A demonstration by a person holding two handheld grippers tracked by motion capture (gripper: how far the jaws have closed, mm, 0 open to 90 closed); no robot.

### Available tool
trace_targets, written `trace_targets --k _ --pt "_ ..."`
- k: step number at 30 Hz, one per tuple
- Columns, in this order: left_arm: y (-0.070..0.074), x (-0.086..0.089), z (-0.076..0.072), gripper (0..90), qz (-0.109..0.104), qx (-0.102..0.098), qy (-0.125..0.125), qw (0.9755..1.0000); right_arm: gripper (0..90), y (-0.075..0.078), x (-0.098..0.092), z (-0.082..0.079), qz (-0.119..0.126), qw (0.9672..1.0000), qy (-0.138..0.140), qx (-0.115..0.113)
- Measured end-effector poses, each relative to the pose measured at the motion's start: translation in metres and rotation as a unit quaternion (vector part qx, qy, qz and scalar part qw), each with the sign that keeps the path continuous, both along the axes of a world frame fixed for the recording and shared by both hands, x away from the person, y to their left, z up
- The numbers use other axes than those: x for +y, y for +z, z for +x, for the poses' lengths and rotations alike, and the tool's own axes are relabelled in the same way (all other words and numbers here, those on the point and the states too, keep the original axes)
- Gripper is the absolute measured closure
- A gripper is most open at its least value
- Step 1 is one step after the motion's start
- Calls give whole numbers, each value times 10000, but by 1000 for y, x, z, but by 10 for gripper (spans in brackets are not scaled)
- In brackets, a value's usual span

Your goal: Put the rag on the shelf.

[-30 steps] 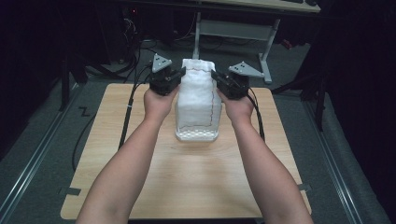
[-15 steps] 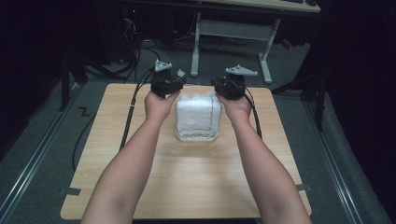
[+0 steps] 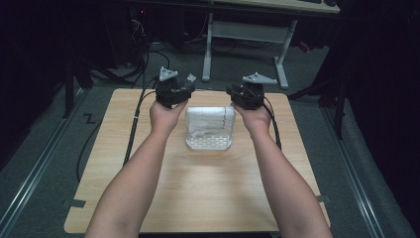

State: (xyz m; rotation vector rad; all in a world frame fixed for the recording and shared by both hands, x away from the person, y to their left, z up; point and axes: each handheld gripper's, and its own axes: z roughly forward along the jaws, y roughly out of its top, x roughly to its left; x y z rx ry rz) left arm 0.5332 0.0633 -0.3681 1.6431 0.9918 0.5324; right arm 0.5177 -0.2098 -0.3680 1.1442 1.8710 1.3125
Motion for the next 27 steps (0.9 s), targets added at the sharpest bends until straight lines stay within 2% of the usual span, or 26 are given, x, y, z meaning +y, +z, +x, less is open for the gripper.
trace_targets --k 5,8,10,15,21,23,27 --pt "-1 9 -11 518 111 -96 -8 9999 692 -2 0 -9 -65 9999 93 -45" --pt "-3 18 -22 516 206 -105 -7 9997 692 -4 -2 -21 -74 9998 91 -190" --pt "-4 27 -30 514 153 -173 54 9997 684 -7 -5 -28 -32 9998 140 -149" --pt "-6 41 -43 513 73 -156 99 9998 667 -10 -15 -45 22 9997 148 -187" --pt "-6 49 -60 513 152 -223 101 9996 671 -12 -28 -67 141 9995 111 -274" --pt "-6 55 -68 514 65 -251 80 9996 670 -12 -33 -75 127 9993 95 -329" --pt "-8 63 -80 512 177 -288 51 9994 668 -13 -38 -86 86 9992 114 -385"
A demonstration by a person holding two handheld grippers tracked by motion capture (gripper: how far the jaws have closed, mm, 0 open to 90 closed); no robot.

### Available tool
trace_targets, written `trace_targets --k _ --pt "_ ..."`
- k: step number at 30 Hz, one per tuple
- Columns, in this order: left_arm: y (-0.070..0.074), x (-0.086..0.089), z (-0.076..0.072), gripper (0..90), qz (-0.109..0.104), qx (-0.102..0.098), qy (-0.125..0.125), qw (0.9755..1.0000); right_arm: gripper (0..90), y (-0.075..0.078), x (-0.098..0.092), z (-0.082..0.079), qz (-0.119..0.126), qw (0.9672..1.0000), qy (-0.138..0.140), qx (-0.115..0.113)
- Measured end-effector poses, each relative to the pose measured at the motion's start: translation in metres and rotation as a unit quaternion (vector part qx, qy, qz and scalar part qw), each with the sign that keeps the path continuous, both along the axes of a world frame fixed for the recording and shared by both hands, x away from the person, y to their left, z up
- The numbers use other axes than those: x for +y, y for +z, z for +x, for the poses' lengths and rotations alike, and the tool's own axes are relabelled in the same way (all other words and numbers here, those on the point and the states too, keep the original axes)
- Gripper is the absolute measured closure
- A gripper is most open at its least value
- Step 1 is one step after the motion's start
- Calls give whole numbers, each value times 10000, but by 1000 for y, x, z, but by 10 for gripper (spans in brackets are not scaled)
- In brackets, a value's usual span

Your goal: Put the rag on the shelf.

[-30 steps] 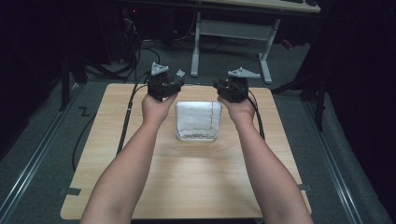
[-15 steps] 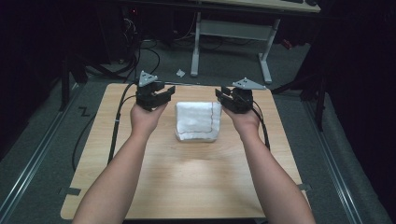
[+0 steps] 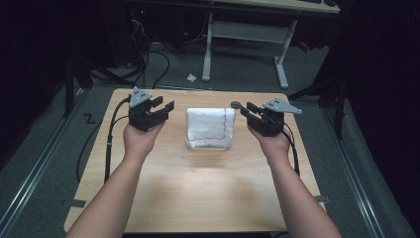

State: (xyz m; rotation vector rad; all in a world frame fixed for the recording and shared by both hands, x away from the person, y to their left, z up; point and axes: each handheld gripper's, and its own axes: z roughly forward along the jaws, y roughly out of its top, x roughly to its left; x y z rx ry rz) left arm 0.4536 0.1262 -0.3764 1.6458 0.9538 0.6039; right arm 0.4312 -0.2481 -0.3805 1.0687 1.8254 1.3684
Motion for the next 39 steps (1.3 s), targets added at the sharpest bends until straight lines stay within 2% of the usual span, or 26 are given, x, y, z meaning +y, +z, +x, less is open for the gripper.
trace_targets --k 4,7,10,12,13,15,19,21,24,27,30,32,33,34,35,36,37,38,39 --pt "-2 5 -6 509 -6 24 -25 10000 662 -2 -2 -6 -113 9999 -6 -7" --pt "-6 2 -11 502 96 12 -71 9999 656 -3 -3 -9 -158 9999 -3 47" --pt "-14 0 -16 492 -8 166 -224 9996 657 -7 -1 -15 -235 9997 10 -48" --pt "-22 -2 -21 489 34 198 -275 9994 655 -11 -1 -21 -263 9996 70 -46" --pt "-28 -3 -24 488 61 250 -309 9992 653 -14 -1 -24 -293 9995 92 62" --pt "-37 -5 -27 487 115 349 -346 9987 650 -23 0 -30 -288 9994 125 125" --pt "-60 -9 -40 480 180 580 -503 9969 641 -41 6 -43 -502 9980 241 310" --pt "-71 -11 -46 473 299 699 -594 9953 634 -52 10 -48 -634 9967 316 398" --pt "-92 -15 -56 457 422 999 -815 9908 617 -69 18 -57 -741 9949 433 539" --pt "-110 -16 -67 452 555 1154 -953 9872 599 -88 25 -67 -857 9926 512 686" --pt "-126 -16 -83 444 673 1315 -1124 9826 587 -107 30 -79 -914 9906 579 834" --pt "-139 -14 -96 421 860 1443 -1234 9780 575 -120 33 -87 -920 9890 618 982" --pt "-146 -13 -102 381 901 1578 -1313 9745 561 -132 36 -97 -931 9873 627 1122" --pt "-152 -11 -108 381 924 1636 -1313 9734 561 -132 36 -97 -931 9873 627 1122" --pt "-162 -6 -121 367 936 1558 -1226 9757 556 -136 37 -102 -936 9872 622 1132" --pt "-166 -3 -130 403 1122 1503 -1069 9764 562 -145 36 -112 -950 9872 577 1143" --pt "-162 -4 -134 441 1309 1500 -1036 9745 560 -149 35 -118 -1022 9852 582 1245" --pt "-156 -5 -137 384 1324 1434 -1109 9745 541 -147 35 -122 -1099 9837 615 1281" --pt "-153 -4 -140 359 1214 1291 -1147 9775 540 -143 33 -126 -1135 9856 622 1092"
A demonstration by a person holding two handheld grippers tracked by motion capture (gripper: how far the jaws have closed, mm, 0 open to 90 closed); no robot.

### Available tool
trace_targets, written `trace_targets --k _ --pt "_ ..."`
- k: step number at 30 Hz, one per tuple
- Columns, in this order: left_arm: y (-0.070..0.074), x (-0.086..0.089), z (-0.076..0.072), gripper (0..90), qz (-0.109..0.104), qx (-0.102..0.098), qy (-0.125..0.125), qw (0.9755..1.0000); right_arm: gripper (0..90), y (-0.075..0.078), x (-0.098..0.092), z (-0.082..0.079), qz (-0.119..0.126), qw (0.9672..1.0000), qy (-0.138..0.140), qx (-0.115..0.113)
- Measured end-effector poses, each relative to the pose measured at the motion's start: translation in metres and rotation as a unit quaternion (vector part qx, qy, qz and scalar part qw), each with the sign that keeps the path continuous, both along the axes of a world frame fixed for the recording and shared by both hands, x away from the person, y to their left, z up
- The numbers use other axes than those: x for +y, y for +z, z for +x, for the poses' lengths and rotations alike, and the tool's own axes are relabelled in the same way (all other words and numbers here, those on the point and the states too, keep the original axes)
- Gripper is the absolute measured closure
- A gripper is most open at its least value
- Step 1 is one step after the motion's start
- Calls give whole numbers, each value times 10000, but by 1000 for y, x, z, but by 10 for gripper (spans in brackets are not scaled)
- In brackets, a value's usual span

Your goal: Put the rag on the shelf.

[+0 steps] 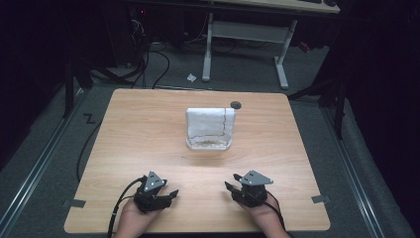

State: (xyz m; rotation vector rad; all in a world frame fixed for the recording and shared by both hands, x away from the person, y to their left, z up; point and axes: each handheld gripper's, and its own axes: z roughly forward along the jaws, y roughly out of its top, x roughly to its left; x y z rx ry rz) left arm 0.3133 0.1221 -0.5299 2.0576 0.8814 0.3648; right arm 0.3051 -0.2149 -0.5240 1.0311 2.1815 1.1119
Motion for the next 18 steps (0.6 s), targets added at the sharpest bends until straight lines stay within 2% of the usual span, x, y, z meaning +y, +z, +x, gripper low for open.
trace_targets --k 1,5,7,10,13,18 --pt "1 1 -2 394 -136 -65 11 9999 540 2 -3 -3 22 9999 -18 -116" --pt "0 0 6 393 -382 47 19 9993 541 -5 -6 3 135 9998 -61 142" --pt "-1 -1 9 390 -256 26 55 9997 537 -7 -4 7 111 9998 -44 163" --pt "-3 0 10 392 -299 52 66 9995 535 -9 -3 10 157 9996 -10 233" --pt "-3 -1 9 393 -190 -4 59 9998 534 -10 -3 9 132 9996 25 262" --pt "-4 1 10 402 -199 -7 135 9997 533 -11 -6 10 166 9995 47 283"
